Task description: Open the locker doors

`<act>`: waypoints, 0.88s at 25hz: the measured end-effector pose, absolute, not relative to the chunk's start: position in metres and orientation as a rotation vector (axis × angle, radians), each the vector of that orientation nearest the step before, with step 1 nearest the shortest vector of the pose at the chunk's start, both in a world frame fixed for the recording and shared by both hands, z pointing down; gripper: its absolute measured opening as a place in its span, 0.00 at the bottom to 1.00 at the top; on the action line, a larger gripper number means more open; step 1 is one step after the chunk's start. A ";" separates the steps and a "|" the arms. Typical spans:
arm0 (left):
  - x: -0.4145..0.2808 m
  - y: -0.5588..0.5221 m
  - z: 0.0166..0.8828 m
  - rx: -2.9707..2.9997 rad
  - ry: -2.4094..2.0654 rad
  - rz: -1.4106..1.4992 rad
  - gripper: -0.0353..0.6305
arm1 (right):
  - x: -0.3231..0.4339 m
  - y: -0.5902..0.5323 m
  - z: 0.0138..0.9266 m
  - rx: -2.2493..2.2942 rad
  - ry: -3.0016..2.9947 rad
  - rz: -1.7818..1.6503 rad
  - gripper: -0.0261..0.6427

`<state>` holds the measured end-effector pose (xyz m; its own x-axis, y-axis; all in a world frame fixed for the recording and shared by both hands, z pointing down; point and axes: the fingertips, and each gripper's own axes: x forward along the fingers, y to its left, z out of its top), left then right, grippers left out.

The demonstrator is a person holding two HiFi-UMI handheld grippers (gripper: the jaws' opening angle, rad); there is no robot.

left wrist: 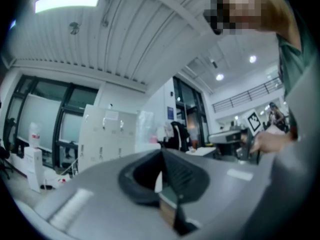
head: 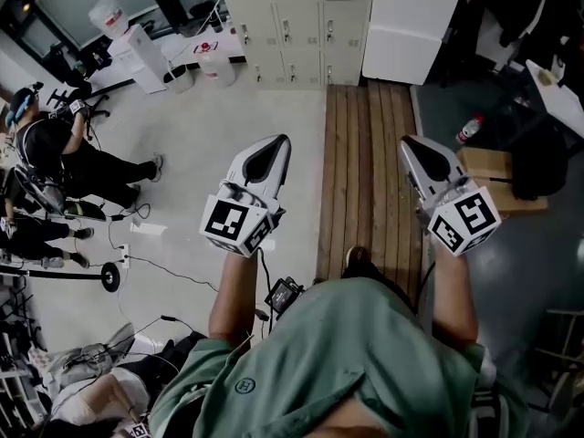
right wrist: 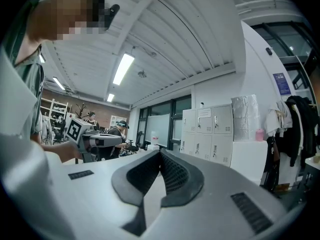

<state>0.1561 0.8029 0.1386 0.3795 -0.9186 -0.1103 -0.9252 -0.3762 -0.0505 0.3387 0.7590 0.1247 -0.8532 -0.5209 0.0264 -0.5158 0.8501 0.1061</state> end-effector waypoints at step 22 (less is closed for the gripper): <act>0.227 0.607 0.136 -2.449 1.764 -0.071 0.05 | 0.398 0.547 0.140 0.747 -3.038 -0.063 0.05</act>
<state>0.2265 0.6066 0.1362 0.3188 -0.9472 -0.0333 -0.9414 -0.3124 -0.1267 0.3982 0.5474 0.1401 -0.8861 -0.4635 0.0028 -0.4630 0.8853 0.0423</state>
